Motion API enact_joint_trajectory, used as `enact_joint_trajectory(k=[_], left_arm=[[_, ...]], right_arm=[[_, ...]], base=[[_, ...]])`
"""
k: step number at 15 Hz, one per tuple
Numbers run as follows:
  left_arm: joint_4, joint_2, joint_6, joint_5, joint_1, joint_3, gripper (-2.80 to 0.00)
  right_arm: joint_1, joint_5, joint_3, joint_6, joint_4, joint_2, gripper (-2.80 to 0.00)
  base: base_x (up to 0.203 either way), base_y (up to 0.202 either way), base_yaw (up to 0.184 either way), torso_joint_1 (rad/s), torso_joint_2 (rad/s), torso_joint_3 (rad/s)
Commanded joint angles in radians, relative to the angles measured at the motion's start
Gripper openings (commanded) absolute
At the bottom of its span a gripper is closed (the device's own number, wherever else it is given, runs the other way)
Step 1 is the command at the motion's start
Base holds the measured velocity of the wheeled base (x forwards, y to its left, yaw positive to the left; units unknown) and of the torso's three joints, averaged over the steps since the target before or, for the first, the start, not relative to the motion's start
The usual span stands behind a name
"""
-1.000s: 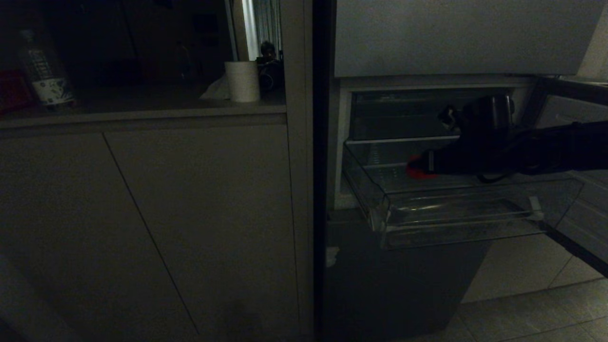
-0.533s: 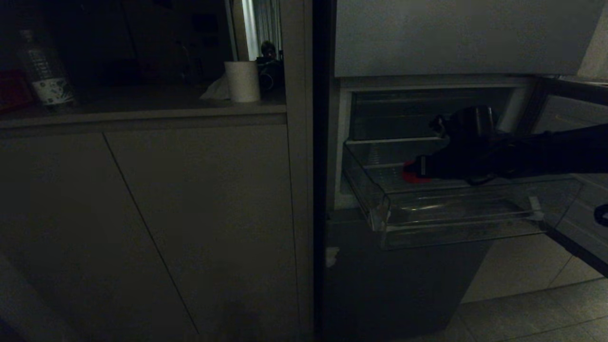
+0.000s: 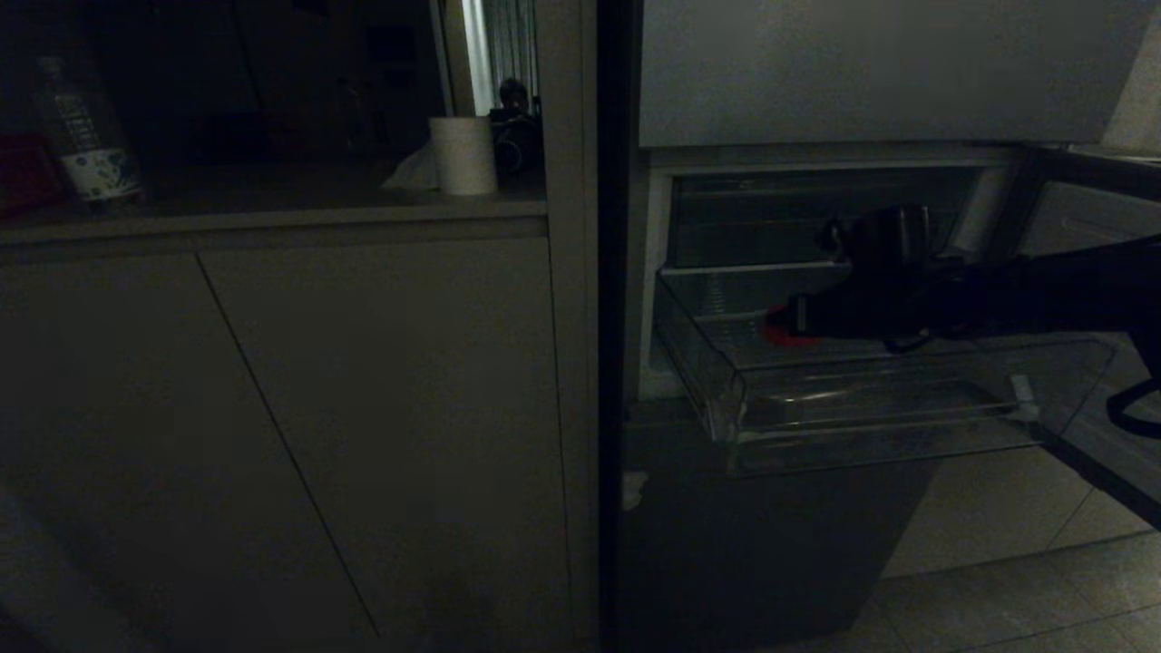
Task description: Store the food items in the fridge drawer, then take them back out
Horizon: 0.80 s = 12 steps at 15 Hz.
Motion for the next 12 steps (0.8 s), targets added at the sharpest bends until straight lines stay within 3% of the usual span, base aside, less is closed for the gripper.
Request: enact_joint_trajectory(k=[1, 9, 12], left_arm=[[0.000, 0.002, 0.000, 0.000, 0.000, 0.000, -2.80], [0.000, 0.002, 0.000, 0.000, 0.000, 0.000, -2.80], [0.000, 0.002, 0.000, 0.000, 0.000, 0.000, -2.80]], right_arm=[[-0.009, 0.000, -0.004, -0.001, 0.000, -0.022, -2.80], [-0.027, 0.000, -0.055, -0.001, 0.011, 0.065, -2.80], [-0.031, 0.001, -0.141, -0.001, 0.120, 0.074, -2.80]], base=[[0.000, 0.000, 0.000, 0.000, 0.00, 0.000], [0.000, 0.000, 0.000, 0.000, 0.00, 0.000], [0.000, 0.000, 0.000, 0.000, 0.00, 0.000]])
